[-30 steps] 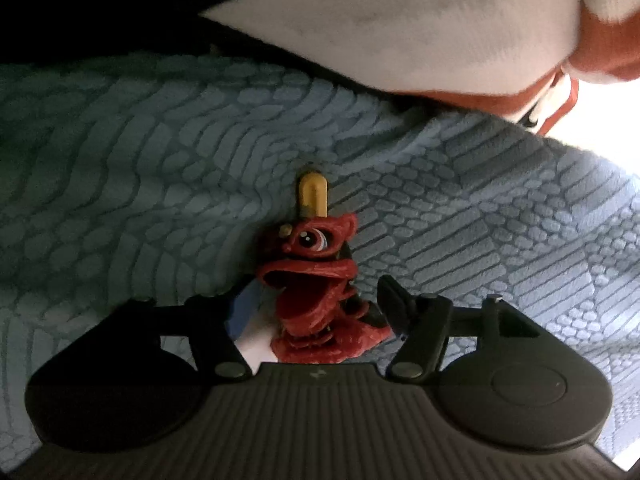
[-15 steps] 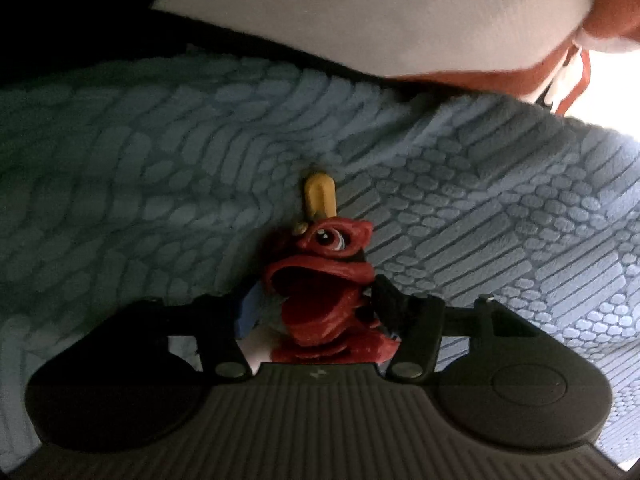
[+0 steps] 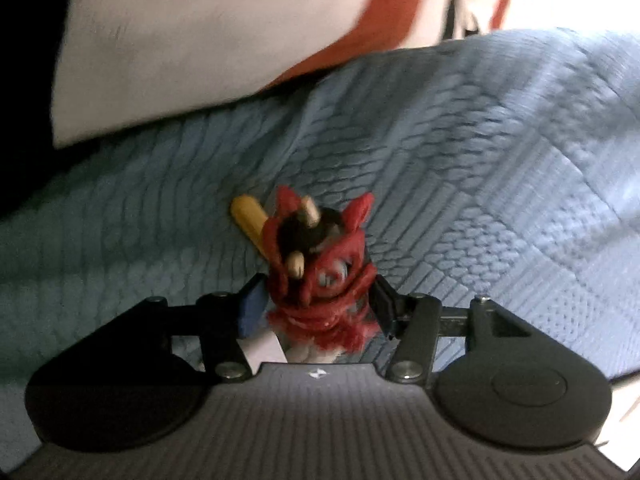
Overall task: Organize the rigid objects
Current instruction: 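Close the left gripper on the red figurine while the right gripper grasps the USB stick, then lift the red figurine with the left gripper while the right gripper holds the USB stick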
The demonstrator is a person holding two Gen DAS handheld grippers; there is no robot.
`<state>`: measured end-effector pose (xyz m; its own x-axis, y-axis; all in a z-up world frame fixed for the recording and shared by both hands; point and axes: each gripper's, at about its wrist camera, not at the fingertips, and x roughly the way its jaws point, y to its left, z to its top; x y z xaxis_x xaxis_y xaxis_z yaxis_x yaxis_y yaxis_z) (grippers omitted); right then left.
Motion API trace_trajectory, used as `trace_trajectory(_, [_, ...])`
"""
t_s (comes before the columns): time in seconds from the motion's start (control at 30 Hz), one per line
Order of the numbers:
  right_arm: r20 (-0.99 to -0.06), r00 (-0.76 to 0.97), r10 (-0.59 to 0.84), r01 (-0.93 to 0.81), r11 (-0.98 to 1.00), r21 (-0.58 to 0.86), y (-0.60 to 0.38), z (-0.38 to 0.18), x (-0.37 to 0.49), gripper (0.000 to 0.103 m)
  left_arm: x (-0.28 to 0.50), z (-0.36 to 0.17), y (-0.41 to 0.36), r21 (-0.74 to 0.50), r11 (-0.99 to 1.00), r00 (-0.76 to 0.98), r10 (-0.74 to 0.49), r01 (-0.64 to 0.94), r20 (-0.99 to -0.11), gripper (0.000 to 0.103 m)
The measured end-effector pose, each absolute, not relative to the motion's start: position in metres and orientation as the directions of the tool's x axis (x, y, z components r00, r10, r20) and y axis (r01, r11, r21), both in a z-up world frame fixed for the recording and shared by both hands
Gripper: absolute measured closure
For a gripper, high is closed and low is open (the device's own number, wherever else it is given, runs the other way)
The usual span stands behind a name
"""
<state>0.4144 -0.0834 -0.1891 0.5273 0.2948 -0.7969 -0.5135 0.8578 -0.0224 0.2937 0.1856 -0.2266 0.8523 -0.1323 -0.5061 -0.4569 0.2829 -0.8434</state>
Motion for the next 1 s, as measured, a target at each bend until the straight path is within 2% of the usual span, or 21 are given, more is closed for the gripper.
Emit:
trace_trajectory(0.23, [-0.787,0.538,0.301,-0.502,0.865,-0.012,-0.100,-0.182,0.387,0.017,0.274,-0.205,0.180,-0.740,0.482,0.827,-0.055,-0.469,-0.559,0.043])
trace_trajectory(0.33, [-0.782,0.544,0.304,-0.496,0.868,-0.008,-0.102,-0.177,0.370,0.017,0.264,-0.200,0.177,-0.706,0.546,0.828,-0.039,-0.451,-0.559,0.049])
trace_trajectory(0.4, [-0.776,0.550,0.308,-0.498,0.867,-0.009,-0.102,-0.176,0.362,0.017,0.259,-0.199,0.173,-0.691,0.584,0.832,-0.047,-0.426,-0.552,0.069])
trace_trajectory(0.47, [-0.773,0.556,0.306,-0.499,0.866,-0.016,-0.101,-0.177,0.354,0.017,0.252,-0.194,0.167,-0.665,0.639,0.842,-0.050,-0.387,-0.538,0.081])
trace_trajectory(0.7, [-0.776,0.552,0.306,-0.498,0.867,-0.012,-0.104,-0.178,0.323,0.017,0.232,-0.193,0.159,-0.637,0.694,0.840,-0.084,-0.337,-0.536,0.082])
trace_trajectory(0.87, [-0.772,0.562,0.298,-0.481,0.877,-0.013,-0.106,-0.178,0.320,0.017,0.227,-0.198,0.169,-0.624,0.696,0.830,-0.073,-0.354,-0.553,0.080])
trace_trajectory(0.93, [-0.774,0.558,0.299,-0.473,0.881,-0.001,-0.108,-0.178,0.320,0.017,0.225,-0.199,0.173,-0.625,0.685,0.818,-0.074,-0.373,-0.570,0.067])
trace_trajectory(0.97, [-0.774,0.559,0.299,-0.470,0.882,0.001,-0.109,-0.178,0.319,0.017,0.225,-0.200,0.175,-0.636,0.668,0.816,-0.076,-0.385,-0.573,0.050])
trace_trajectory(1.0, [-0.773,0.560,0.298,-0.468,0.883,0.002,-0.108,-0.179,0.320,0.017,0.225,-0.203,0.176,-0.661,0.641,0.821,-0.084,-0.389,-0.565,0.041])
